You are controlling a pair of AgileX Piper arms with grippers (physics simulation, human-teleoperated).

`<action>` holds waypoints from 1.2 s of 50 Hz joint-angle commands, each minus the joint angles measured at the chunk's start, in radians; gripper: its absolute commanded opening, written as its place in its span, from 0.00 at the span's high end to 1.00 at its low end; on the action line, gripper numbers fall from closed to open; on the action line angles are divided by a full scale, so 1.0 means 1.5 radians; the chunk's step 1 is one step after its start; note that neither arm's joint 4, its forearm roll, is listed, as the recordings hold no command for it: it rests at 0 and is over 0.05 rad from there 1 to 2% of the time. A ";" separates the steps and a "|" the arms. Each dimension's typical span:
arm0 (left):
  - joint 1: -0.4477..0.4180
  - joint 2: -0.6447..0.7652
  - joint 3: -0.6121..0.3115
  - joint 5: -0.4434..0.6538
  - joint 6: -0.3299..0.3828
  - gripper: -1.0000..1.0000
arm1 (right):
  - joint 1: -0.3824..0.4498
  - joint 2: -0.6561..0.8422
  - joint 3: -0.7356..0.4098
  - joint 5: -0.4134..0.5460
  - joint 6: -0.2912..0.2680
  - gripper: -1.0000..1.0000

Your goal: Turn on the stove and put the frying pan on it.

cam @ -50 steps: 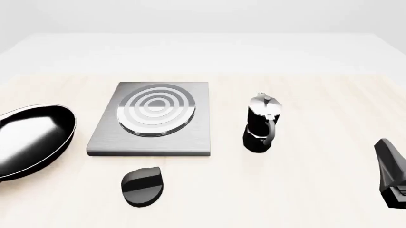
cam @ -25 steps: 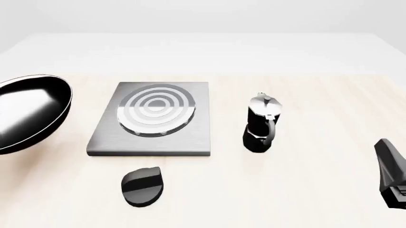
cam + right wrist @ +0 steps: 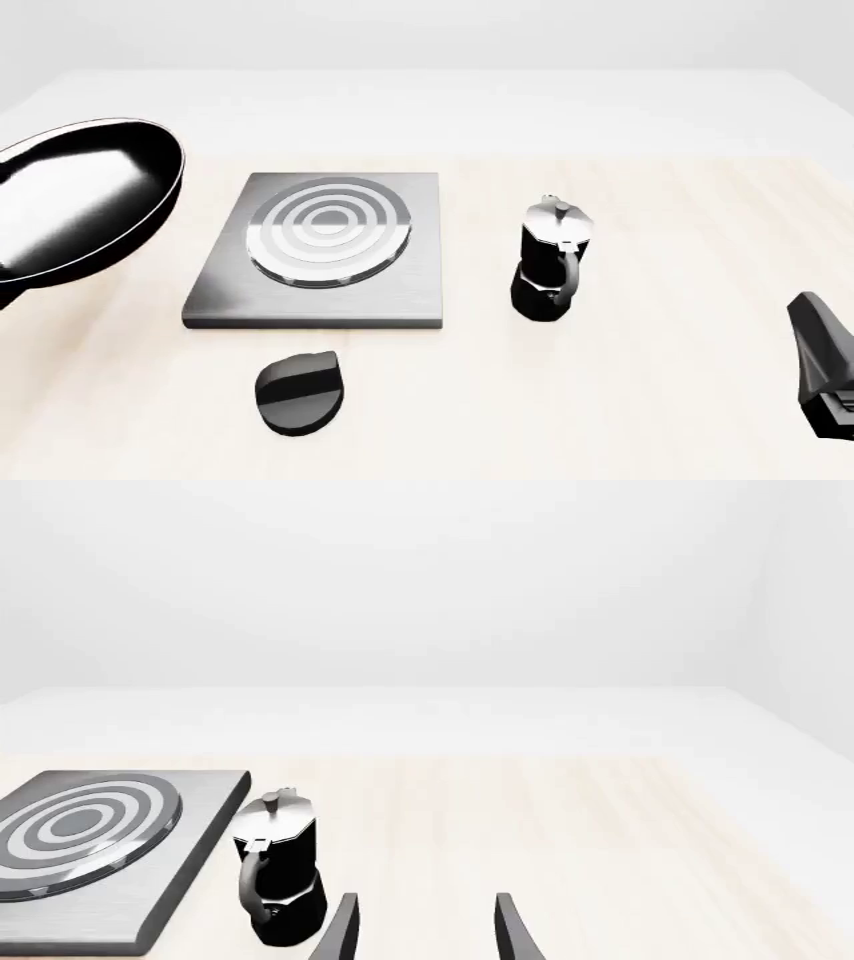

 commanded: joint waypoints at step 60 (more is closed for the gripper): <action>-0.285 0.148 -0.098 -0.072 0.022 1.00 | 0.000 0.000 0.000 0.000 0.000 0.00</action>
